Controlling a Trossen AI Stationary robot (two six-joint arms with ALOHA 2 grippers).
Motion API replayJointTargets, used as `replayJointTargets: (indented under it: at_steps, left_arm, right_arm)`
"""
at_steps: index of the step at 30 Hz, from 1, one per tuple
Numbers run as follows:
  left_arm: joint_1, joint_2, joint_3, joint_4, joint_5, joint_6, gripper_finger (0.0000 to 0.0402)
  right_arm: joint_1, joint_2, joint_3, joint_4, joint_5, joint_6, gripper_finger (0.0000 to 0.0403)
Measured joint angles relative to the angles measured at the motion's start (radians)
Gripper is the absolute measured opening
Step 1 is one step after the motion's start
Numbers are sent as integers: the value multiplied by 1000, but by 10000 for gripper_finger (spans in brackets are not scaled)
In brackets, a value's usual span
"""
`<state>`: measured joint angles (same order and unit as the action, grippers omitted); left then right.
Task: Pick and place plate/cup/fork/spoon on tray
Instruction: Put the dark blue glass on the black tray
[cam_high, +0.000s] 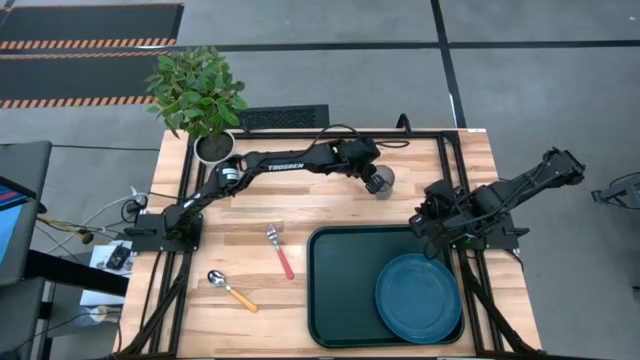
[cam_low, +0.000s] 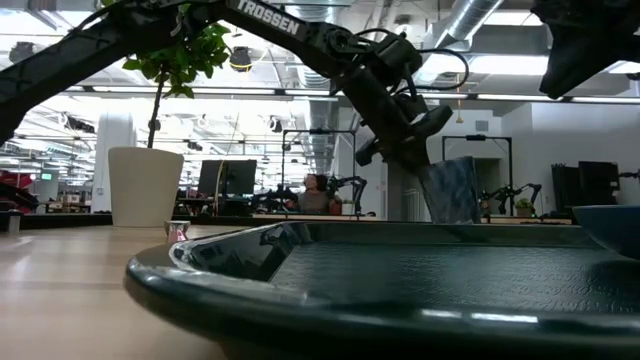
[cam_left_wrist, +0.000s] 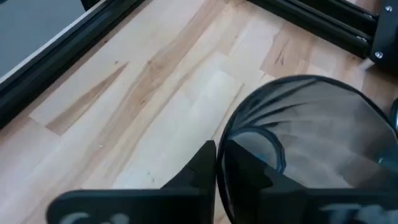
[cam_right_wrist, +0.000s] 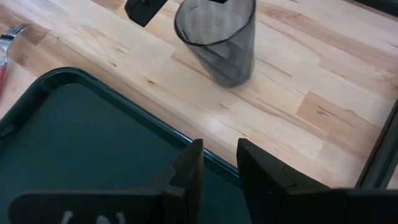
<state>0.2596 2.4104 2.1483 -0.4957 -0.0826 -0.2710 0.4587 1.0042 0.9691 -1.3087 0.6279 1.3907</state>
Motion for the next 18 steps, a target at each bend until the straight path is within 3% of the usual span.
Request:
replayJointTargets:
  at_steps: [5,9,13,18]
  left_arm:
    - [-5,-41,-4,-72,15,23,4]
    - [-37,-154,-3,-168,36,72,3]
    - [-102,-259,1,-301,47,143,2]
    - [-221,-274,-1,-372,26,158,1]
  right_arm:
    - [0,0,0,1,0,0,121]
    - [0,-5,0,0,-1,-1,121]
    - [0,-4,0,-4,-1,-3,121]
    - [-2,-4,0,-30,-1,-3,120]
